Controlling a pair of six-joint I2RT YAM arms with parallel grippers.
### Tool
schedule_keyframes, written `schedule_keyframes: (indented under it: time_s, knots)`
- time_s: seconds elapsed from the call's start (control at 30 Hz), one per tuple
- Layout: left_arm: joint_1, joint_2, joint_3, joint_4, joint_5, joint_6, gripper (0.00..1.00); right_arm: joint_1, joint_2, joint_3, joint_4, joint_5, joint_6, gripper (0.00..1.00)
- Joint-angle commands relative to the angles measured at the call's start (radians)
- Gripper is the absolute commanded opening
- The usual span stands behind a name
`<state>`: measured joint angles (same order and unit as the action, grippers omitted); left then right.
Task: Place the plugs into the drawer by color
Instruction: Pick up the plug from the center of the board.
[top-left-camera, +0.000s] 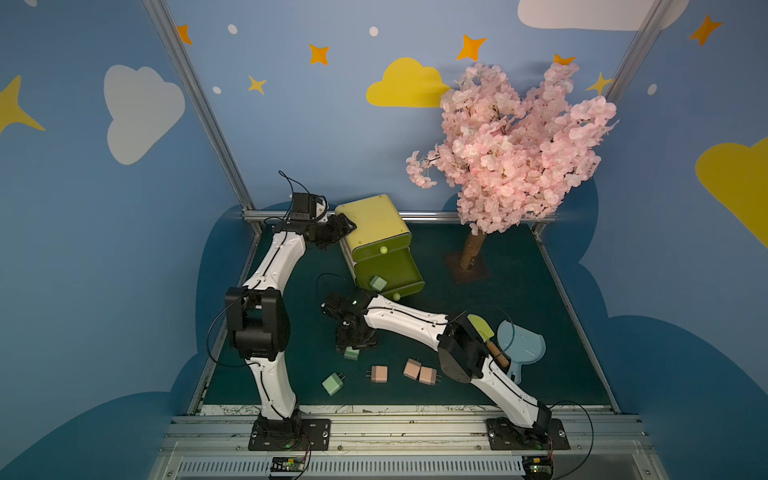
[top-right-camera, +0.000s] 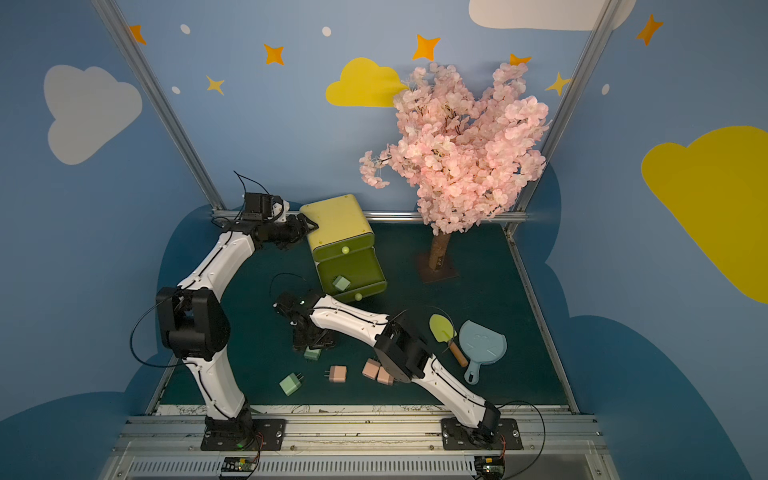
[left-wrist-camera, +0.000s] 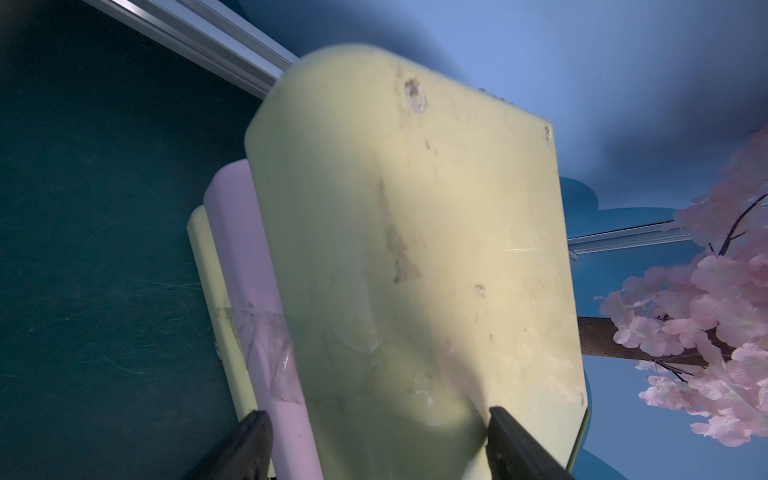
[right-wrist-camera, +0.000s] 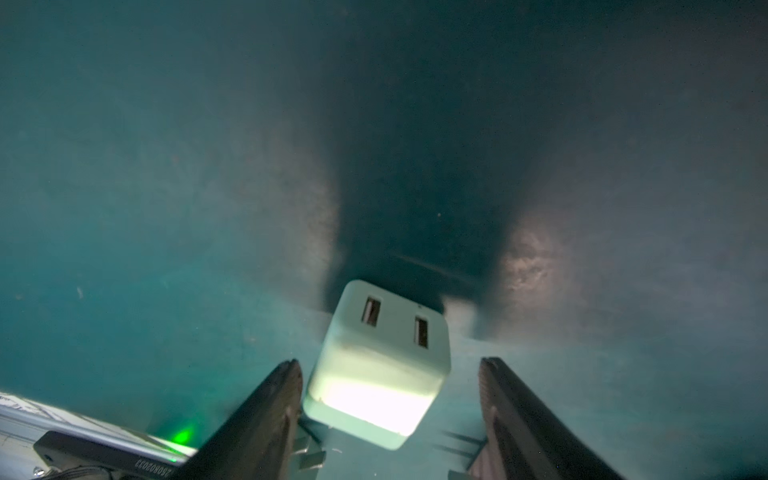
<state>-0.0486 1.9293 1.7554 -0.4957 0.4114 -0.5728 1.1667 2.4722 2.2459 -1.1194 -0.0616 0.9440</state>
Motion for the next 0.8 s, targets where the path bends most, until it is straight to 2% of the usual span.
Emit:
schedule_keyframes:
  time_s: [0.0,0.37,0.6,0.77]
  knots:
    - [0.009,-0.016,-0.022,-0.021,-0.007,0.004,0.82,0.004,0.026,0.040,-0.033,-0.015,-0.008,0.67]
    - [0.012,-0.018,-0.023,-0.020,-0.006,0.002,0.82,0.010,0.053,0.092,-0.032,-0.018,-0.050,0.49]
    - [0.012,-0.018,-0.023,-0.020,-0.008,0.004,0.82,0.007,0.079,0.117,-0.062,0.019,-0.126,0.48]
    - [0.015,-0.014,-0.023,-0.018,-0.003,0.001,0.82,0.019,0.069,0.125,-0.061,0.039,-0.193,0.56]
